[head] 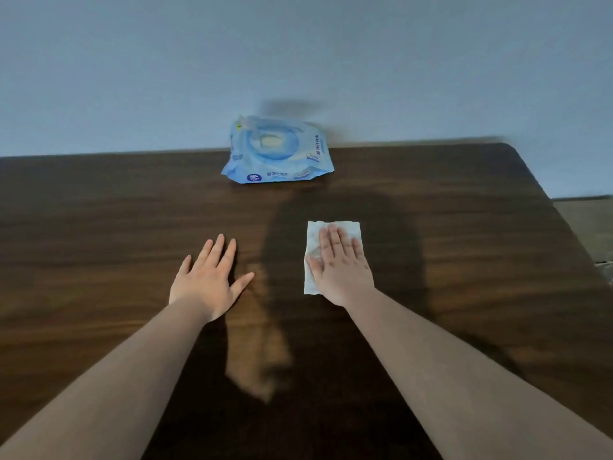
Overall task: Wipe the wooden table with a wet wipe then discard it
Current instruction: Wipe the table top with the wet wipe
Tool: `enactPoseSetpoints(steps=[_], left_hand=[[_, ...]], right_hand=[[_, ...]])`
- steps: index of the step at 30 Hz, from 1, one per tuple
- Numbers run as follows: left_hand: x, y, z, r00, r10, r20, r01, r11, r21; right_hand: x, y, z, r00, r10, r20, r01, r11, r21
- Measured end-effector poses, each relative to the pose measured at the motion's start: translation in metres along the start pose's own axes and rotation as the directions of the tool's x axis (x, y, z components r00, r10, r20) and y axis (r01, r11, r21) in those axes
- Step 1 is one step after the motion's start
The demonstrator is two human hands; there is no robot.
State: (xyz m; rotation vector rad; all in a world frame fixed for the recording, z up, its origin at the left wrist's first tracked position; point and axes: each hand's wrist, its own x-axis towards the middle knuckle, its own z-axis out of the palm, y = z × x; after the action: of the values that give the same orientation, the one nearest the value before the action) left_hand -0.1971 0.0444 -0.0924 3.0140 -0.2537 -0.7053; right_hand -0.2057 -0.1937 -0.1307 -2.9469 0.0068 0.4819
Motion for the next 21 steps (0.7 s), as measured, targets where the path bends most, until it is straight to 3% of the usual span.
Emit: enactPoseSetpoints(steps=[8, 14, 21], left_hand=[[-0.074, -0.137, 0.026, 0.961, -0.274, -0.023, 0.271, 0.958, -0.096], [-0.134, -0.232, 0.053, 0.842, -0.536, 0.054, 0.538, 0.832, -0.135], [-0.143, -0.255, 0.070, 0.844, -0.536, -0.002, 0.517, 0.817, -0.256]], right_hand=[[0.010, -0.158, 0.024, 0.967, -0.246, 0.059, 0.249, 0.967, -0.047], [0.013, -0.253, 0.041, 0.923, -0.376, 0.081, 0.381, 0.922, -0.071], [0.021, -0.343, 0.052, 0.866, -0.489, 0.103, 0.499, 0.857, -0.131]])
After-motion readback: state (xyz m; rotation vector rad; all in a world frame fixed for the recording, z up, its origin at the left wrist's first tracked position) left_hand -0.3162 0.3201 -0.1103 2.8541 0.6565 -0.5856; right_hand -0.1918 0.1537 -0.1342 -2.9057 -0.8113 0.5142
